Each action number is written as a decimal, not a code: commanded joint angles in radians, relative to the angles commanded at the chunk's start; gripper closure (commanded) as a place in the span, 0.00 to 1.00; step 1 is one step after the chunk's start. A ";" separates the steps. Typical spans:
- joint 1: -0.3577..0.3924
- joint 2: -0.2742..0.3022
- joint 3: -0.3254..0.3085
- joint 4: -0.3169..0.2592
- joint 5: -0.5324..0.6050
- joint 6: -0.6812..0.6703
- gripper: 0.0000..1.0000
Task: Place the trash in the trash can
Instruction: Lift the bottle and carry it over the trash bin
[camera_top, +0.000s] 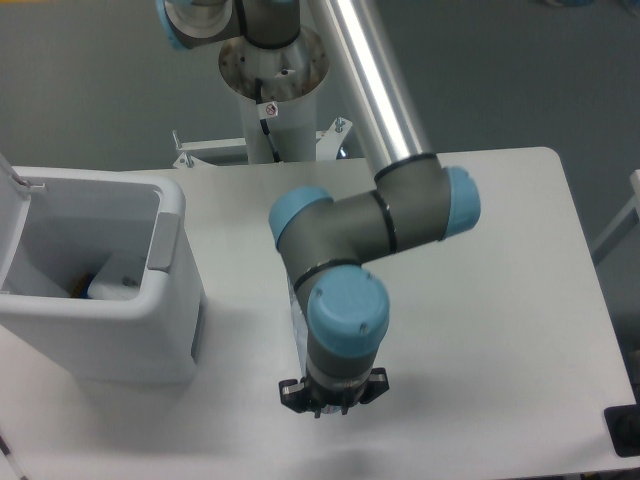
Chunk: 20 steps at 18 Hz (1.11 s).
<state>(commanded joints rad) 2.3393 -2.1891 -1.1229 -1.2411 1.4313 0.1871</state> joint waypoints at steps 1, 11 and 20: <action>0.005 0.009 0.000 0.008 -0.009 0.000 0.91; 0.052 0.172 0.000 0.052 -0.227 -0.005 0.91; 0.097 0.301 0.000 0.117 -0.478 -0.031 0.91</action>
<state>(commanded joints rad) 2.4360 -1.8884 -1.1229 -1.1245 0.9529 0.1565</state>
